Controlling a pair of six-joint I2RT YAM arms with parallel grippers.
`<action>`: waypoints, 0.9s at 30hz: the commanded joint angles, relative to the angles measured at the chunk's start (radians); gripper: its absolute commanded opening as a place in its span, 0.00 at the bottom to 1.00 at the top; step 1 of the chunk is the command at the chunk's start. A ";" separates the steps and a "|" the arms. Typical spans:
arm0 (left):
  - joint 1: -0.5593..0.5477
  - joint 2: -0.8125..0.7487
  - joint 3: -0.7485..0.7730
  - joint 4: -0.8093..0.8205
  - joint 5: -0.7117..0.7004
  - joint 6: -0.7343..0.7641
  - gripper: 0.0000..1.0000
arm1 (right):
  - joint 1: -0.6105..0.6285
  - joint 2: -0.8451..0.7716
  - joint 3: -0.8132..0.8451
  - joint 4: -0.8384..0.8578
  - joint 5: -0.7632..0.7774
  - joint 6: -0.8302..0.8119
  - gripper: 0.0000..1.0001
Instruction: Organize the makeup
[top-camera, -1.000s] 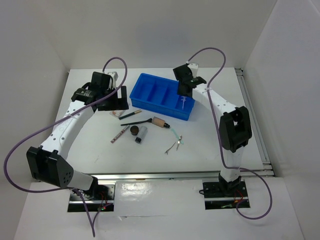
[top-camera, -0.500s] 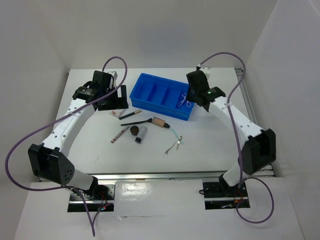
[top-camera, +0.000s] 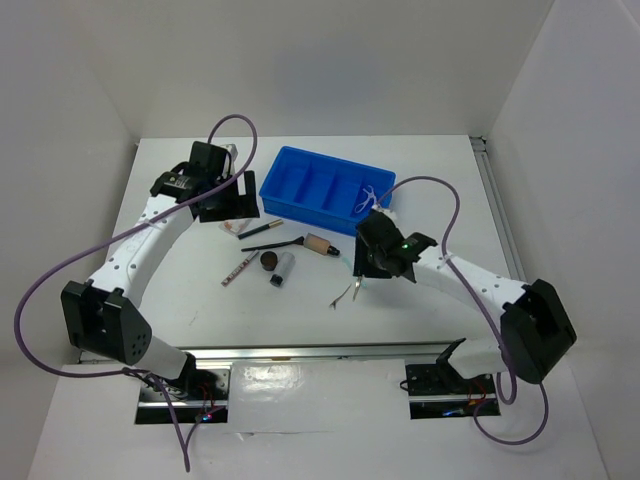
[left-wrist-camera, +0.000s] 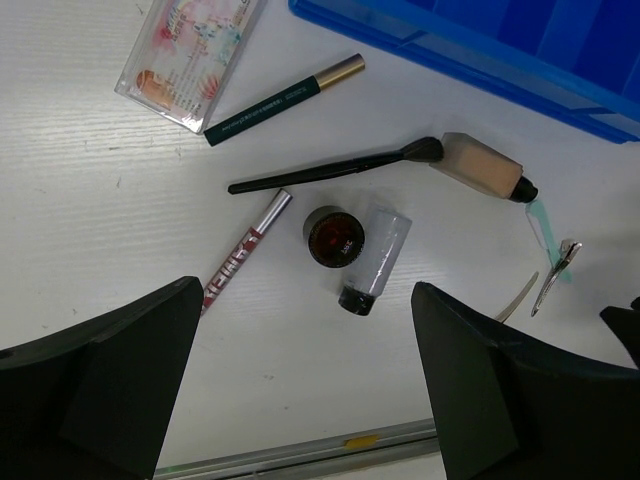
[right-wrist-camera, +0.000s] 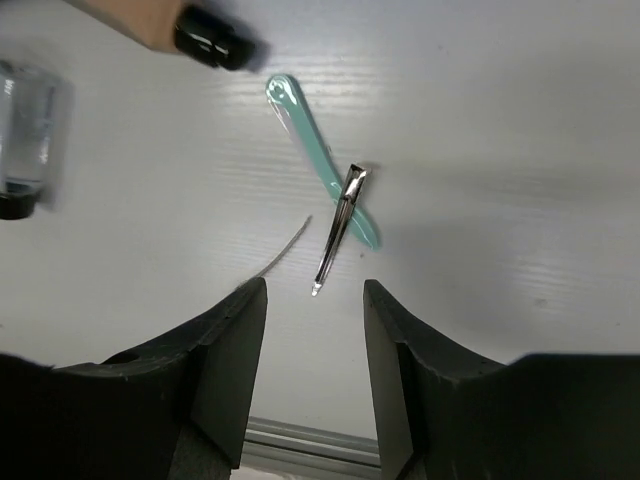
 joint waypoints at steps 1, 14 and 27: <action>-0.006 -0.002 0.028 0.011 0.010 -0.013 1.00 | 0.037 0.037 -0.019 0.046 0.023 0.079 0.51; -0.006 -0.011 0.018 0.001 0.010 -0.013 1.00 | 0.048 0.284 0.071 0.094 0.137 0.079 0.51; -0.006 -0.002 0.018 0.001 -0.002 -0.004 1.00 | 0.037 0.353 0.062 0.146 0.157 0.079 0.37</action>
